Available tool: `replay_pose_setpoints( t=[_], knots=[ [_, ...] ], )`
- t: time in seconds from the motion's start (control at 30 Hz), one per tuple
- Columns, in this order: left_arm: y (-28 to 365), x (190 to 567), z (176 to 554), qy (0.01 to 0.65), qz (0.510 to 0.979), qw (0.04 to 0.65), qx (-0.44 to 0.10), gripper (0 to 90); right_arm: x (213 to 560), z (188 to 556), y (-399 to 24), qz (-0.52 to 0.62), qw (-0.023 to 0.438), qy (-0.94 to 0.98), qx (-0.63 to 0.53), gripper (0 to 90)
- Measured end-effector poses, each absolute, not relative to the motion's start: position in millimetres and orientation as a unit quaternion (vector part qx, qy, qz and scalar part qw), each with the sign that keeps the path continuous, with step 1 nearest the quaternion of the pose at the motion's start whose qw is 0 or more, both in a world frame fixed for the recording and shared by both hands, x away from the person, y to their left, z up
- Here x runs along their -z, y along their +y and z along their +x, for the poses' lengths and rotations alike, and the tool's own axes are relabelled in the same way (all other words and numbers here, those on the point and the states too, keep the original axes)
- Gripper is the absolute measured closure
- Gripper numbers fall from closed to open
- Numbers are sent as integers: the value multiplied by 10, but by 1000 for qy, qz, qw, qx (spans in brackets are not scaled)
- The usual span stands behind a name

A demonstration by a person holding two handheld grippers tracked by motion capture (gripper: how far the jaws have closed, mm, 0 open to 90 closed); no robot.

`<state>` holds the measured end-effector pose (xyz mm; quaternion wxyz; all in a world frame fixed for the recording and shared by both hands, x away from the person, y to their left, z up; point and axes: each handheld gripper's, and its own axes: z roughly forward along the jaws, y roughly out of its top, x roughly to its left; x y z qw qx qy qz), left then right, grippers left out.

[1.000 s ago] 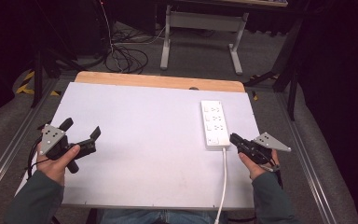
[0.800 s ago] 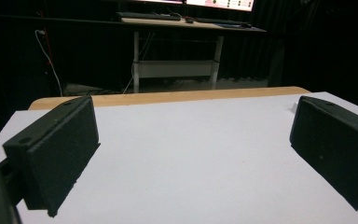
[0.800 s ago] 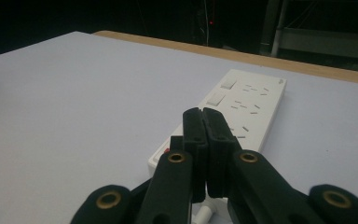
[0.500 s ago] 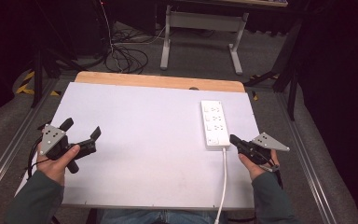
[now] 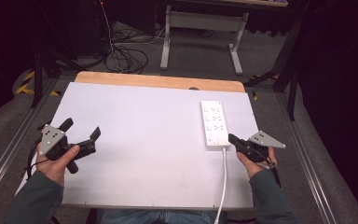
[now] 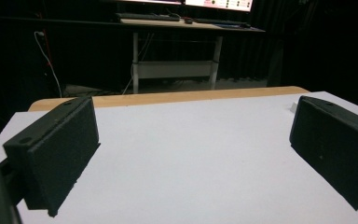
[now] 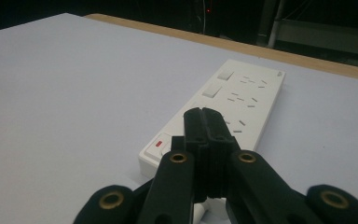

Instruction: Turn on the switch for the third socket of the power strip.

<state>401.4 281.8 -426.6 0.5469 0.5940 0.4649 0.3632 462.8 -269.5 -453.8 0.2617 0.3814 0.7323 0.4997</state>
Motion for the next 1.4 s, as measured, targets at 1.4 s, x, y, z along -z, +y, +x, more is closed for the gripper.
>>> replay_pose_setpoints(
  t=[1.4],
  knots=[
    [2825, 4276, 4010, 467, 595, 544, -363, 17, 4339, 4898, -2613, 379, 298, 725, -492, 900]
  ],
)
